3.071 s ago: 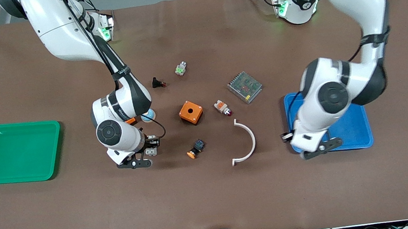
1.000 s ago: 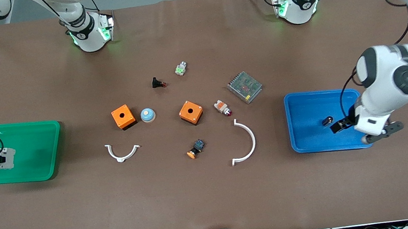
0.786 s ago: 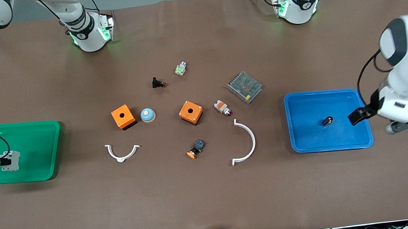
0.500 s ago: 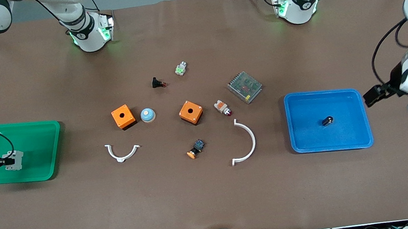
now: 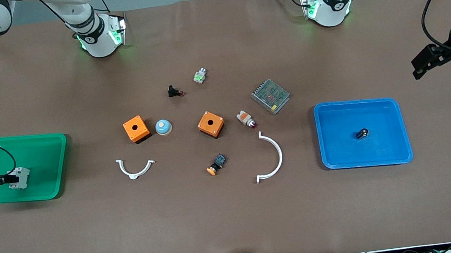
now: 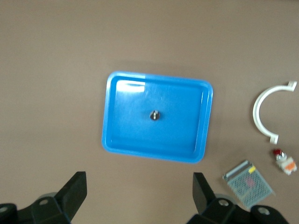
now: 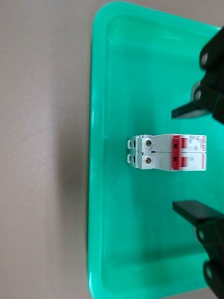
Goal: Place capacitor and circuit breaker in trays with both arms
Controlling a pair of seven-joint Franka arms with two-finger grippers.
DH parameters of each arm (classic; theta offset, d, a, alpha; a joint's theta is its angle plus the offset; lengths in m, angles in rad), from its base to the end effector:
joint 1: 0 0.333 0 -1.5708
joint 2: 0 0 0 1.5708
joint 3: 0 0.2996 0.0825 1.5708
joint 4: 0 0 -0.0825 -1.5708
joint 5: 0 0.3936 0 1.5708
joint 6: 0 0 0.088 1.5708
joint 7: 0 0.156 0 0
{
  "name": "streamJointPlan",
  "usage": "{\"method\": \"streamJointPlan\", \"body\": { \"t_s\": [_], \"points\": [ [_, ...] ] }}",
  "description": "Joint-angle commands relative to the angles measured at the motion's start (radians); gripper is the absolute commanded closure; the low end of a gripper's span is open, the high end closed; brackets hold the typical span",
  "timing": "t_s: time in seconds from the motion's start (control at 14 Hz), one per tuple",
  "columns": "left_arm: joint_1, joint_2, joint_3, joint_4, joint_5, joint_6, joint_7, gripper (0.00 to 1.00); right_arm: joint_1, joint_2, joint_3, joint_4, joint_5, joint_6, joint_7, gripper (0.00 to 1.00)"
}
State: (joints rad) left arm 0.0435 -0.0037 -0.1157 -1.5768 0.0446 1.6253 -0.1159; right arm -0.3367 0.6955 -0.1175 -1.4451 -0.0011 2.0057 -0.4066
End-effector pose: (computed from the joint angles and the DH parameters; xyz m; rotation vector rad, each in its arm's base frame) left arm 0.5702 -0.0346 0.5634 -3.0998 -0.0658 -0.0871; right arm 0.6311 -0.2981 0.2036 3.1162 -0.0388 -0.2357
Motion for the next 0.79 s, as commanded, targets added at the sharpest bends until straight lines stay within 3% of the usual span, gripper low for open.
{"method": "streamJointPlan", "body": {
  "t_s": [0.0, 0.43, 0.71],
  "points": [
    [-0.001, -0.051, 0.005, -0.018, -0.025, -0.050, 0.030, 0.00, 0.025, -0.149, 0.012, -0.020, -0.007, -0.140, -0.009, 0.00],
    [-0.053, -0.102, 0.007, -0.054, -0.026, -0.110, 0.008, 0.00, 0.183, -0.387, 0.012, -0.034, -0.017, -0.419, 0.173, 0.01],
    [-0.054, -0.107, 0.013, -0.058, -0.028, -0.111, 0.021, 0.00, 0.272, -0.505, 0.013, -0.127, -0.005, -0.436, 0.273, 0.01]
  ]
}}
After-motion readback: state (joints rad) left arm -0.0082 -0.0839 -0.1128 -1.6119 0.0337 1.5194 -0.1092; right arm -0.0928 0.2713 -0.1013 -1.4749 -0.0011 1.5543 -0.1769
